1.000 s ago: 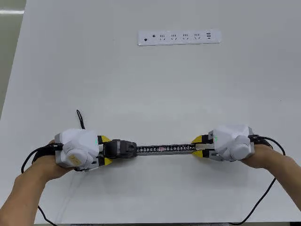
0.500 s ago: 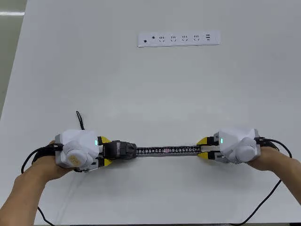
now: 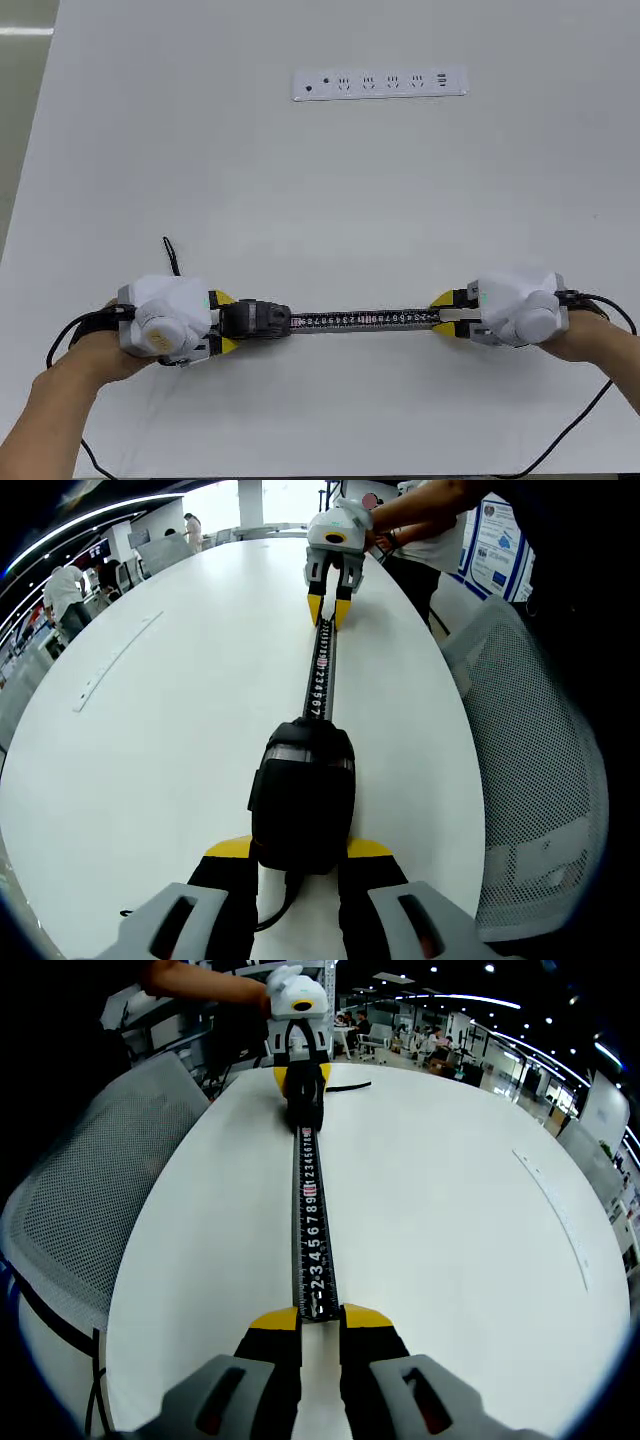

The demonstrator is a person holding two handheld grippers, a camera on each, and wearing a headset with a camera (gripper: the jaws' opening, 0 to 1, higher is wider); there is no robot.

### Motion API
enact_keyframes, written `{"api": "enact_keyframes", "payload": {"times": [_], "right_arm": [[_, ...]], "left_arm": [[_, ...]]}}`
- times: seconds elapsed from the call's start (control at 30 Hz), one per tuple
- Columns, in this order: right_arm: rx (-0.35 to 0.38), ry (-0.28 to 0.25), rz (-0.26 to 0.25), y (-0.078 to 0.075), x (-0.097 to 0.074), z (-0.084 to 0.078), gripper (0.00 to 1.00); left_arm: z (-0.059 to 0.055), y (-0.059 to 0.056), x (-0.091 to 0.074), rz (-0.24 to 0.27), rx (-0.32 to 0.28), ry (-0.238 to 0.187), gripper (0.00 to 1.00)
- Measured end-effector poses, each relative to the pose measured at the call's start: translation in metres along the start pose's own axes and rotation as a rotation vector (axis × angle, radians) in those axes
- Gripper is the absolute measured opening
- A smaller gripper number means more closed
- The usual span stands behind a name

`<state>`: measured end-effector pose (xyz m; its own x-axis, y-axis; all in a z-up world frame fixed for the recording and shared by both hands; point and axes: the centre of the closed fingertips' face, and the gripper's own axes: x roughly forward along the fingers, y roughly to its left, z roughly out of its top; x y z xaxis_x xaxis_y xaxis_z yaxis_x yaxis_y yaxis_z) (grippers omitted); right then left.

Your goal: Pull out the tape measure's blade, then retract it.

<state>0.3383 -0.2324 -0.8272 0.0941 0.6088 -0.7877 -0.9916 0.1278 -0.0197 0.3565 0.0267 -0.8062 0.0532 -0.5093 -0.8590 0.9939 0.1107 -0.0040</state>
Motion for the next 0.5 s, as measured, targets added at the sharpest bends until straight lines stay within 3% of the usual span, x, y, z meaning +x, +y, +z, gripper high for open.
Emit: {"api": "enact_keyframes", "payload": {"times": [0.5], "right_arm": [[0.002, 0.017, -0.004, -0.0014, -0.0061, -0.0071, 0.12]], "left_arm": [[0.0004, 0.0002, -0.0001, -0.008, -0.006, 0.006, 0.28]]}}
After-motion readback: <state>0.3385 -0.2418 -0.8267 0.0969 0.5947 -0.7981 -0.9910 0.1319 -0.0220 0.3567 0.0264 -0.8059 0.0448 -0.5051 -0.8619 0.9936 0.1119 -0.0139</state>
